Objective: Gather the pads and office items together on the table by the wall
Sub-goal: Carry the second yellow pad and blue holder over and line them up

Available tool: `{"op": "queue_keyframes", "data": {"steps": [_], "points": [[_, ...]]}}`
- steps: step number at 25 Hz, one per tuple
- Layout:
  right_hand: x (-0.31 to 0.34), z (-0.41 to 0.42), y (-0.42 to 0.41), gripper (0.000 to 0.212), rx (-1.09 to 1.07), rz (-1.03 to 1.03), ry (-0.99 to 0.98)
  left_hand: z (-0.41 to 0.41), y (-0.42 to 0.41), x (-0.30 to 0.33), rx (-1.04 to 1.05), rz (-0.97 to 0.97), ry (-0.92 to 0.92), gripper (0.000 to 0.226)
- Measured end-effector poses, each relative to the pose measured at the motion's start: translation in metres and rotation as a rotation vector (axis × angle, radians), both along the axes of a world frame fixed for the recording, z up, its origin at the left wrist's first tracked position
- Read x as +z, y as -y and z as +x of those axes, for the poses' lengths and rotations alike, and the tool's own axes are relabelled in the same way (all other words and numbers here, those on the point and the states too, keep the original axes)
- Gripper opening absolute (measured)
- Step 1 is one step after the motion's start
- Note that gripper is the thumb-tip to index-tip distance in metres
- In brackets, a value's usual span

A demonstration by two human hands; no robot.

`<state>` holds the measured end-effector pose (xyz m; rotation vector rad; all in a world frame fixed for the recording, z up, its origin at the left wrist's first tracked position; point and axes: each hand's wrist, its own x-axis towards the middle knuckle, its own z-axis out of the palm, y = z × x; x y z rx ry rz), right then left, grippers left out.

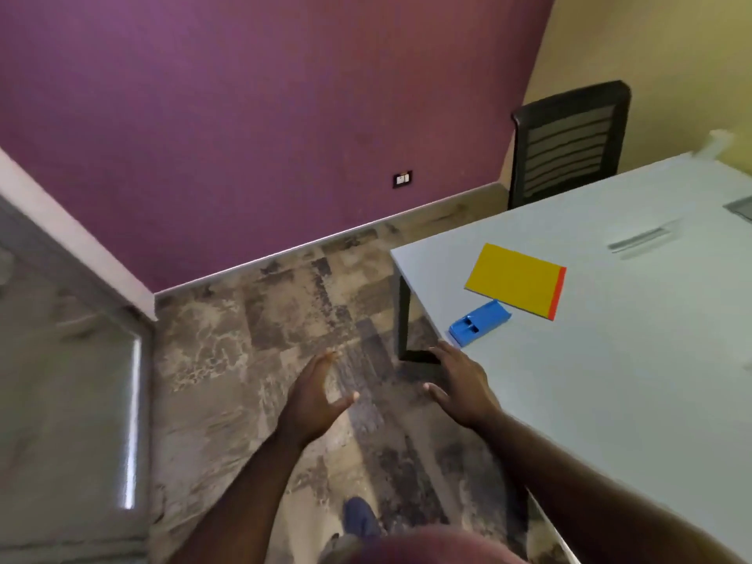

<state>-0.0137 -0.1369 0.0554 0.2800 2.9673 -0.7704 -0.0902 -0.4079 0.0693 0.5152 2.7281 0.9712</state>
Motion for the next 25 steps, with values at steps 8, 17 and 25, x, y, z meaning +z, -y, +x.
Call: {"op": "queue_keyframes", "data": {"steps": [8,17,25], "points": [[0.002,-0.024,-0.035,0.067,-0.458,-0.028,0.053,-0.126,-0.068,0.002,-0.357,0.021,0.022,0.079],[-0.023,-0.07,-0.088,0.069,-0.699,-0.082,0.118,-0.214,-0.186,0.0,-0.613,0.043,0.037,0.07],[-0.035,-0.107,-0.114,0.062,-0.703,-0.111,0.235,-0.272,-0.27,-0.006,-0.773,-0.038,-0.008,0.07]]}}
